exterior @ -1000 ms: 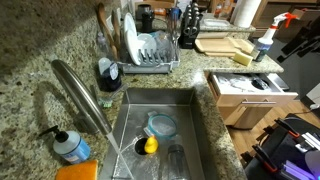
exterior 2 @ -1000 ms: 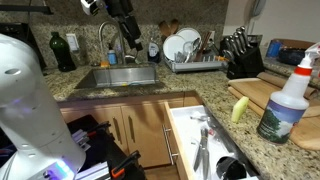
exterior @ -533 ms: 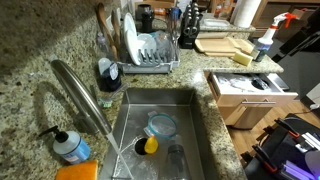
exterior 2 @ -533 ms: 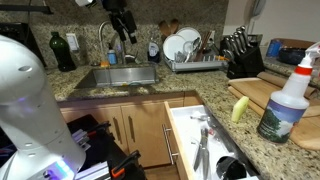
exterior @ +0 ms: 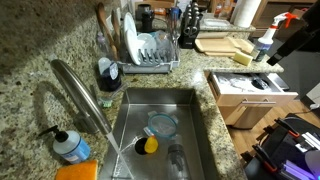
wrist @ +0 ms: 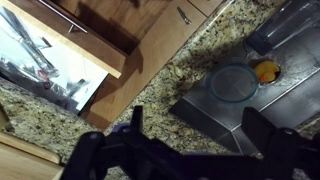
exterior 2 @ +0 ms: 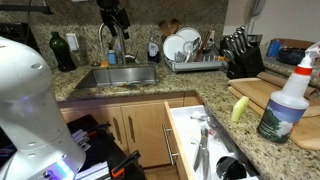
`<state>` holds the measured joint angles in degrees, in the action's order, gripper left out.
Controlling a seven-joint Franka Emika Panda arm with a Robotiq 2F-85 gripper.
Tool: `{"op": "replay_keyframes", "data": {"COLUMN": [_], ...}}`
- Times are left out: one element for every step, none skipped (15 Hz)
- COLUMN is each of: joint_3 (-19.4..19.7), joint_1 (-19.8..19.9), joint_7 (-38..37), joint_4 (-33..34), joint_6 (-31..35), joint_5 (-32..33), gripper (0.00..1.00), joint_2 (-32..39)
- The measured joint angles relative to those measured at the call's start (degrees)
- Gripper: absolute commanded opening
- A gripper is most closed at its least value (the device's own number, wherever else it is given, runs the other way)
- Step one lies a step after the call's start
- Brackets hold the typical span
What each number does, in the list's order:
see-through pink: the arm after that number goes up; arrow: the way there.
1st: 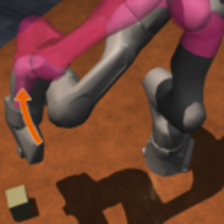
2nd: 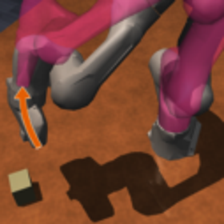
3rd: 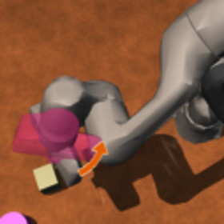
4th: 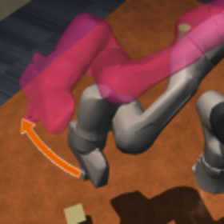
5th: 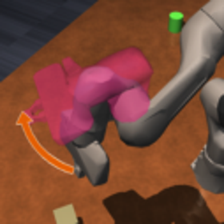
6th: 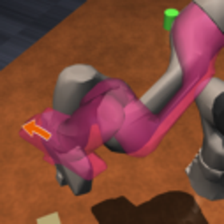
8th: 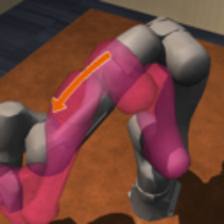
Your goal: Close the faucet using the faucet handle on the right
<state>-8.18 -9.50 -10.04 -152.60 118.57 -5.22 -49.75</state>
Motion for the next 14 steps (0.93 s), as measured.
{"op": "replay_keyframes", "data": {"joint_3": [0.0, 0.0, 0.2, 0.7, 1.4, 2.0, 2.7, 3.2, 3.5, 3.6, 3.5, 3.1, 2.4, 1.6], "joint_1": [0.0, 0.0, -0.1, -0.3, -1.0, -1.8, -3.0, -4.2, -5.3, -6.5, -7.6, -8.5, -9.0, -9.3], "joint_7": [0.0, 0.1, 0.9, 2.9, 5.7, 8.3, 10.8, 13.1, 15.3, 17.3, 19.1, 20.6, 21.9, 23.1], "joint_4": [0.0, 0.0, 0.0, 0.0, 0.1, 0.6, 1.4, 2.7, 4.5, 6.7, 9.2, 12.0, 14.9, 18.1], "joint_6": [0.0, 0.1, 0.9, 2.6, 5.2, 7.4, 9.2, 10.3, 10.5, 10.5, 10.5, 10.2, 9.8, 9.2], "joint_5": [0.0, 0.0, -0.2, -1.1, -2.4, -3.6, -4.7, -5.8, -6.7, -7.6, -8.1, -8.1, -7.9, -7.6], "gripper": [1.0, 1.0, 1.0, 1.0, 1.0, 1.0, 1.0, 1.0, 1.0, 1.0, 1.0, 1.0, 1.0, 1.0], "joint_2": [0.0, 0.0, 0.3, 1.4, 3.7, 6.5, 10.0, 13.4, 16.9, 20.5, 24.0, 27.7, 31.3, 34.9]}}
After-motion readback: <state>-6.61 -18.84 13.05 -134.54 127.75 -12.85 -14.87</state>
